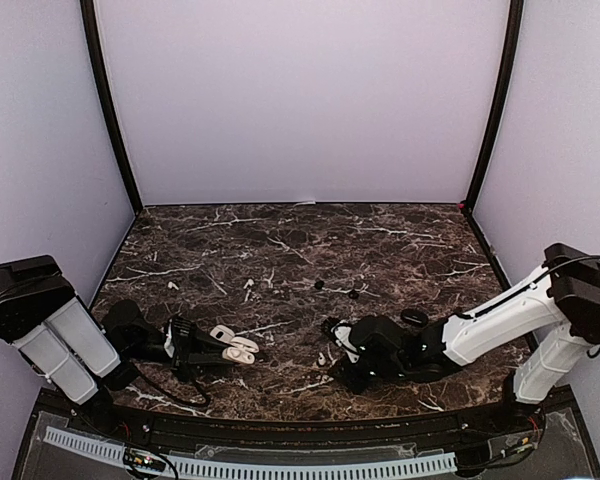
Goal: Insert the wireless bluetooth earbuds into the charging case
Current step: Pick up the right earbud from the center of the board.
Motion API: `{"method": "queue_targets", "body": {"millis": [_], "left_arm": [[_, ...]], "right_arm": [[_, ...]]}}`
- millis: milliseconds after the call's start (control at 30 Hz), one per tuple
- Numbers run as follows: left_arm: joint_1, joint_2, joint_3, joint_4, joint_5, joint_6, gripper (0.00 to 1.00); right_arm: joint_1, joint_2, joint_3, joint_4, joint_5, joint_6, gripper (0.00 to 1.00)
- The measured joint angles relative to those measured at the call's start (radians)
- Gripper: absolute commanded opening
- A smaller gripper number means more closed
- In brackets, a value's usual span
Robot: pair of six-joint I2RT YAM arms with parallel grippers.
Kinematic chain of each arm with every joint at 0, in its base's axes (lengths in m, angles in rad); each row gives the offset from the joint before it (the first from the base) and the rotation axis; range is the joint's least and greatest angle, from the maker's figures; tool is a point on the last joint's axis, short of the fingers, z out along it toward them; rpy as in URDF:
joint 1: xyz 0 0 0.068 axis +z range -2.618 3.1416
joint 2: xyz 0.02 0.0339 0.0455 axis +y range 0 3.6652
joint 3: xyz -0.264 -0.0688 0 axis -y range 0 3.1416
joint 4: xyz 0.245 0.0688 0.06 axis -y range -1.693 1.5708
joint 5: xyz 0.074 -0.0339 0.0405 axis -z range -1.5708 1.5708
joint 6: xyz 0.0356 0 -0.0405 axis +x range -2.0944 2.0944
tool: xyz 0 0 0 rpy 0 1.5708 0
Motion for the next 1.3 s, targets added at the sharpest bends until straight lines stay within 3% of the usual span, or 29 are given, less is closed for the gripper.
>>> {"method": "queue_targets", "body": {"millis": [767,900,1300], "left_arm": [[0.0,0.003,0.0,0.0,0.0,0.0,0.01],[0.0,0.003,0.0,0.0,0.0,0.0,0.01],[0.0,0.021,0.0,0.0,0.008,0.01,0.0]], "right_arm": [[0.011,0.145,0.141,0.005,0.092,-0.033,0.17],[0.011,0.15,0.151,-0.002,0.105,-0.039,0.11],[0.011,0.093,0.146,-0.049,0.082,-0.042,0.08]]}}
